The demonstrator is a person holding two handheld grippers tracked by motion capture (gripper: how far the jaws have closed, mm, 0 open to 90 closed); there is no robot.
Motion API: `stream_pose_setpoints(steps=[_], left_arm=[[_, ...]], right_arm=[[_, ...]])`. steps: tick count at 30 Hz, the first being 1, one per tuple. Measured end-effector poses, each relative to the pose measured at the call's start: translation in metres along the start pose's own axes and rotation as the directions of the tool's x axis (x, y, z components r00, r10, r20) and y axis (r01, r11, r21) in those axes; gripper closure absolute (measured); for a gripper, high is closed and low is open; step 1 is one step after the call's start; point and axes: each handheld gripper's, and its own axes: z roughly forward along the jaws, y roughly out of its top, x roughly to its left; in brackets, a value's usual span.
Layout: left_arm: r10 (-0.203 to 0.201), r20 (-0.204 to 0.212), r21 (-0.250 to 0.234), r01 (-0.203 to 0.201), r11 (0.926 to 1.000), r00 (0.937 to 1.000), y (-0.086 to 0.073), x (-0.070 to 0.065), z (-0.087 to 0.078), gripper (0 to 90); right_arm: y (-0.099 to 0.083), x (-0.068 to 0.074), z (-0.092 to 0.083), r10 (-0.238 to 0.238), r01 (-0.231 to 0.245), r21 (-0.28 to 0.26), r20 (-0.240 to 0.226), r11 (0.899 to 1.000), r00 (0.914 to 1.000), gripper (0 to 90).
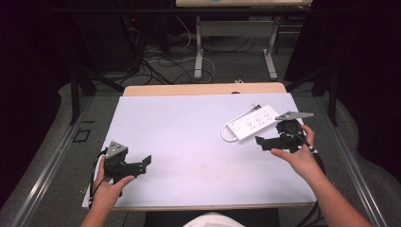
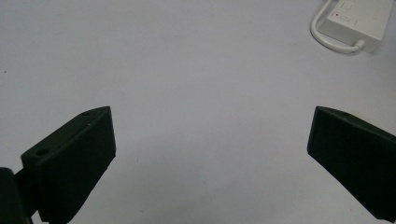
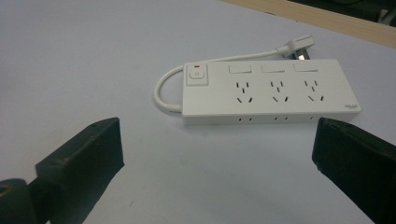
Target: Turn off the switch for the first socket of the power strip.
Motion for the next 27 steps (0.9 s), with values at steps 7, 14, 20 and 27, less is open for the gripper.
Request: stream_pose_setpoints(steps=[7, 14, 20, 27], left_arm=[[-0.006, 0.000, -0.002, 0.006, 1.0000, 1.0000, 0.000, 0.000, 0.000, 0.9], [0.000, 0.001, 0.002, 0.000, 1.0000, 1.0000, 0.000, 0.000, 0.000, 0.9], [-0.003, 0.001, 0.002, 0.003, 1.0000, 1.0000, 0.000, 0.000, 0.000, 0.9], [-0.006, 0.000, -0.003, 0.006, 1.0000, 1.0000, 0.000, 0.000, 0.000, 0.9]], right_arm=[[0.012, -0.003, 0.001, 0.002, -0.002, 0.004, 0.007, 1.000, 1.0000, 1.9], [0.021, -0.007, 0.004, -0.002, 0.002, 0.016, 0.008, 1.000, 1.0000, 1.9], [0.029, -0.009, 0.010, -0.007, 0.006, 0.046, 0.022, 0.999, 0.9997, 2.0], [0.038, -0.010, 0.016, -0.014, 0.012, 0.067, 0.030, 0.998, 0.9994, 2.3]])
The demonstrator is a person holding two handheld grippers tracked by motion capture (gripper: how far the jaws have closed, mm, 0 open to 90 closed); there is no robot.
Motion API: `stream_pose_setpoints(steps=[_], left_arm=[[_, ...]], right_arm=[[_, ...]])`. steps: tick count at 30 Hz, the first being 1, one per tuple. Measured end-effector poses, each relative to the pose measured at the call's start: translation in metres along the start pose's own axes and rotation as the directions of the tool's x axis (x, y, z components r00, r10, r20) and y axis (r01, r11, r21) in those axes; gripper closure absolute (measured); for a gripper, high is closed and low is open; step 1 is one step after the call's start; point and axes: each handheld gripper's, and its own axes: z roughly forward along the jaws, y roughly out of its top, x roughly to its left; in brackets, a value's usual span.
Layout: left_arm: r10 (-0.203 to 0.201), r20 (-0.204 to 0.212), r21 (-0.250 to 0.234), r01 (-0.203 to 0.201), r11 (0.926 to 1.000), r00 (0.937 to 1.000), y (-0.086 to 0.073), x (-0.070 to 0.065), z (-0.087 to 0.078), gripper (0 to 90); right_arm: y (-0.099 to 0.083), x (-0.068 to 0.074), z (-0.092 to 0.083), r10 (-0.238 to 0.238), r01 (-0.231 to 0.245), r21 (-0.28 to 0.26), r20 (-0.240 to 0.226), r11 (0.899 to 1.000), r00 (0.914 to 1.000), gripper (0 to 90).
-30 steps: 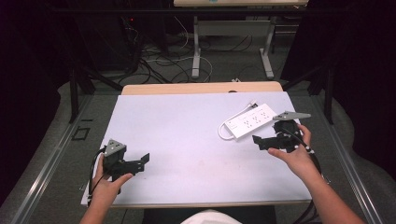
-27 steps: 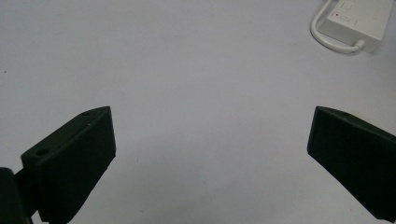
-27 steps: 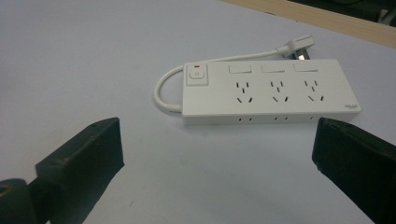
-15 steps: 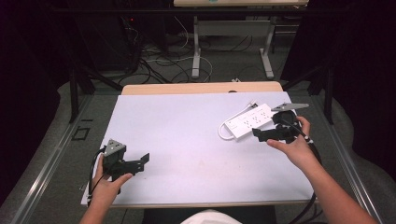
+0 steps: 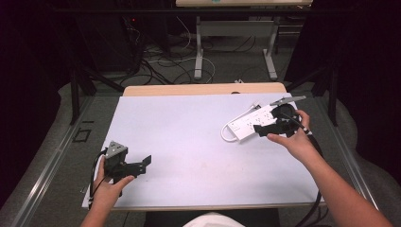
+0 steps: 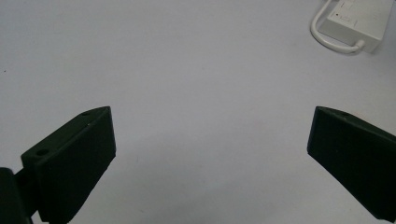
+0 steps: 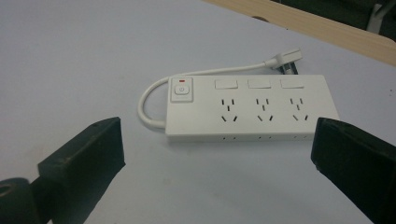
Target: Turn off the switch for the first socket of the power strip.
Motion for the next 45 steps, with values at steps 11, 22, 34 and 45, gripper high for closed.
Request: stream_pose_setpoints(steps=[11, 22, 34, 45], left_arm=[[-0.005, -0.002, -0.002, 0.005, 1.0000, 1.0000, 0.000, 0.000, 0.000, 0.9], [-0.002, -0.005, -0.003, 0.002, 1.0000, 1.0000, 0.000, 0.001, -0.001, 0.9], [-0.004, -0.006, -0.002, 0.004, 1.0000, 1.0000, 0.000, 0.002, -0.001, 0.9], [-0.008, -0.008, -0.004, 0.008, 1.0000, 0.9999, 0.000, 0.003, -0.001, 0.9]], right_arm=[[0.014, -0.005, 0.009, 0.010, -0.010, 0.022, 0.008, 1.000, 0.9999, 3.4], [0.025, -0.011, 0.018, 0.017, -0.018, 0.038, 0.033, 0.999, 0.9993, 4.5], [0.034, -0.017, 0.034, 0.024, -0.027, 0.054, 0.051, 0.998, 0.9984, 6.4], [0.038, -0.022, 0.047, 0.029, -0.033, 0.069, 0.060, 0.997, 0.9978, 10.7]])
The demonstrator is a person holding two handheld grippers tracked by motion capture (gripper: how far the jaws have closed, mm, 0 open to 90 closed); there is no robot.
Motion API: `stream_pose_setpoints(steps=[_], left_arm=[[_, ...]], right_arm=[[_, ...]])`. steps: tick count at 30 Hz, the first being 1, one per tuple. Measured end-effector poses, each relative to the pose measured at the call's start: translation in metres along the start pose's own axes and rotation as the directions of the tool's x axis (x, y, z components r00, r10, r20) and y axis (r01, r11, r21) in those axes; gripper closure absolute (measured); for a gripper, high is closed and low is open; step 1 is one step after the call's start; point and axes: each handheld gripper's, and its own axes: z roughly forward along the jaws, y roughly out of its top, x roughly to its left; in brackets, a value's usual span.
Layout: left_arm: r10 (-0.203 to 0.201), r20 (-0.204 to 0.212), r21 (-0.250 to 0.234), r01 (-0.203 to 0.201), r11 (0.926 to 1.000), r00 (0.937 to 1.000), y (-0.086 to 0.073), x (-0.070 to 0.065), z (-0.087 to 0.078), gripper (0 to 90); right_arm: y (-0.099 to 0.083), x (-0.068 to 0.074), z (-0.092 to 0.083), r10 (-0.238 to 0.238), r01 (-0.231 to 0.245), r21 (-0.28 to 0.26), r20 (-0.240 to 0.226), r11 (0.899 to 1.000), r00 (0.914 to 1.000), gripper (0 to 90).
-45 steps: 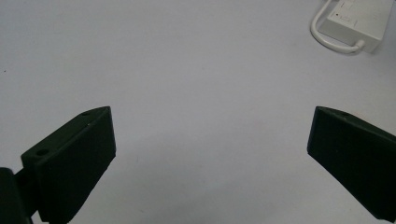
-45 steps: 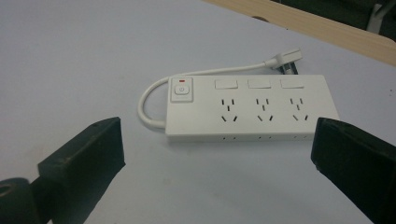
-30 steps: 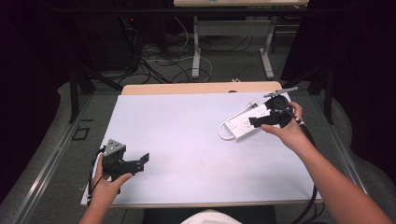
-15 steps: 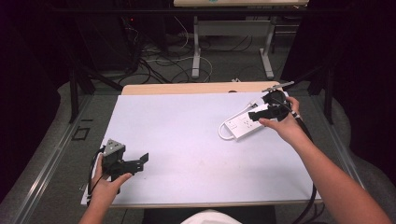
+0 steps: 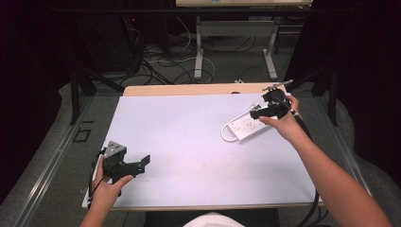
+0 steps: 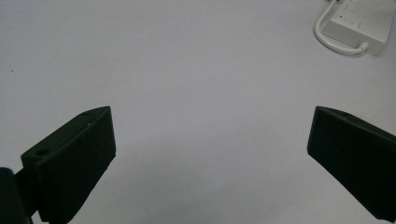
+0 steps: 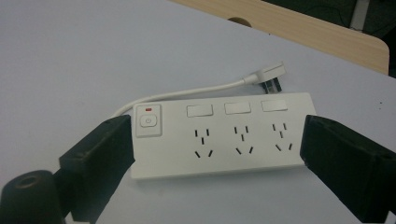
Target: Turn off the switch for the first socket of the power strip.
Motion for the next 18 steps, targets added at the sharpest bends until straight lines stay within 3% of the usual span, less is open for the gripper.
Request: stream_pose_setpoints(steps=[13, 18], left_arm=[[-0.003, 0.000, 0.000, 0.003, 1.0000, 1.0000, 0.000, 0.000, 0.000, 0.9], [-0.001, -0.001, 0.000, 0.001, 1.0000, 1.0000, 0.000, 0.000, 0.000, 0.9]], right_arm=[[0.003, -0.001, 0.011, 0.008, -0.008, 0.018, -0.006, 1.000, 1.0000, 16.6], [0.005, -0.002, 0.016, 0.012, -0.012, 0.024, -0.003, 1.000, 0.9999, 23.4]])
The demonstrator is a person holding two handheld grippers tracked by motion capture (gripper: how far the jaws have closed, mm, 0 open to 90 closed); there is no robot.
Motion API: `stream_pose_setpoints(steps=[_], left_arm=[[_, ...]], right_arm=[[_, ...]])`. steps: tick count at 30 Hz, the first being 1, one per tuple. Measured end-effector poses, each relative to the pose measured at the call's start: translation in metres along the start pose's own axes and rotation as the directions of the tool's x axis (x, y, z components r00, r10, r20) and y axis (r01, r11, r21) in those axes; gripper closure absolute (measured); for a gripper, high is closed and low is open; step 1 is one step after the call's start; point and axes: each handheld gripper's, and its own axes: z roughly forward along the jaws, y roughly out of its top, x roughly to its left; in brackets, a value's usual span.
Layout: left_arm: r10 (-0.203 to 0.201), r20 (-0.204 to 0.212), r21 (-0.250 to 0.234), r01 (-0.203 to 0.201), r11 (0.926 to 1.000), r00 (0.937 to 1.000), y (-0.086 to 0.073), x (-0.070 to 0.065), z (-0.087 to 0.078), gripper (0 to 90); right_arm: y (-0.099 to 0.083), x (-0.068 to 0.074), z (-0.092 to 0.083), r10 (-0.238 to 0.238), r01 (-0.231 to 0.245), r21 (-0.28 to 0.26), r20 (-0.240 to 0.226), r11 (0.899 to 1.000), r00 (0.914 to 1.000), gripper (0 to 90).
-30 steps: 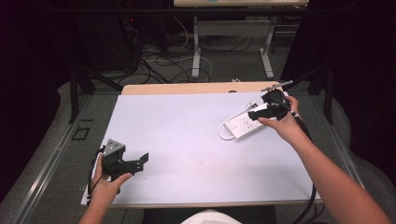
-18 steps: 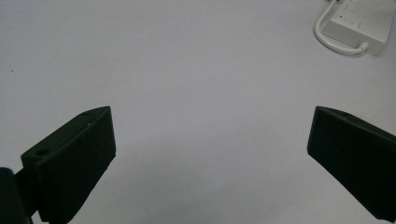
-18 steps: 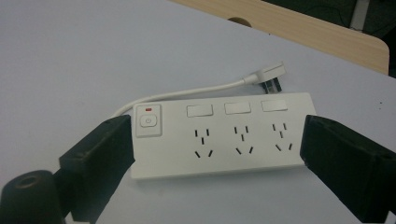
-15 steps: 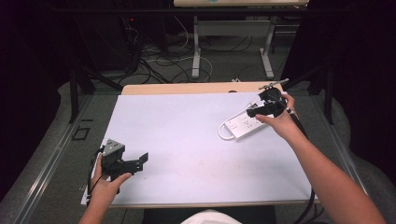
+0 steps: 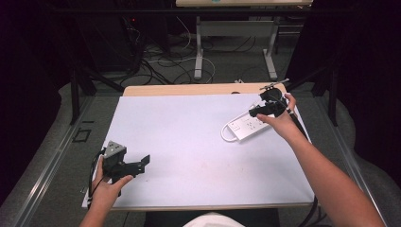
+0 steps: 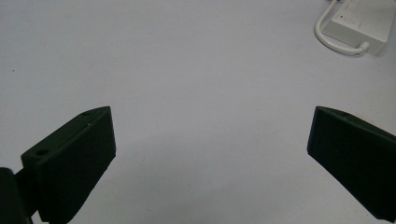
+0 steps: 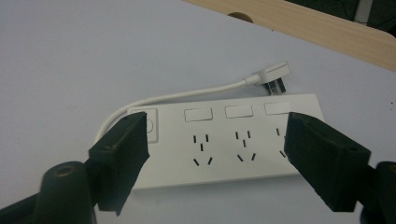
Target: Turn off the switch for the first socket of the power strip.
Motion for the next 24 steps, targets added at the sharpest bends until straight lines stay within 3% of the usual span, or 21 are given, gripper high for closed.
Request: stream_pose_setpoints(steps=[12, 24], left_arm=[[0.003, -0.001, 0.002, -0.003, 1.0000, 1.0000, 0.000, 0.000, 0.000, 0.9], [0.002, -0.002, 0.003, -0.002, 1.0000, 1.0000, 0.000, 0.000, 0.000, 0.9]], right_arm=[[0.003, -0.003, 0.011, -0.003, 0.003, 0.017, 0.003, 1.000, 1.0000, 41.7], [0.003, -0.004, 0.022, 0.032, -0.032, 0.035, 0.011, 0.999, 0.9994, 45.2]])
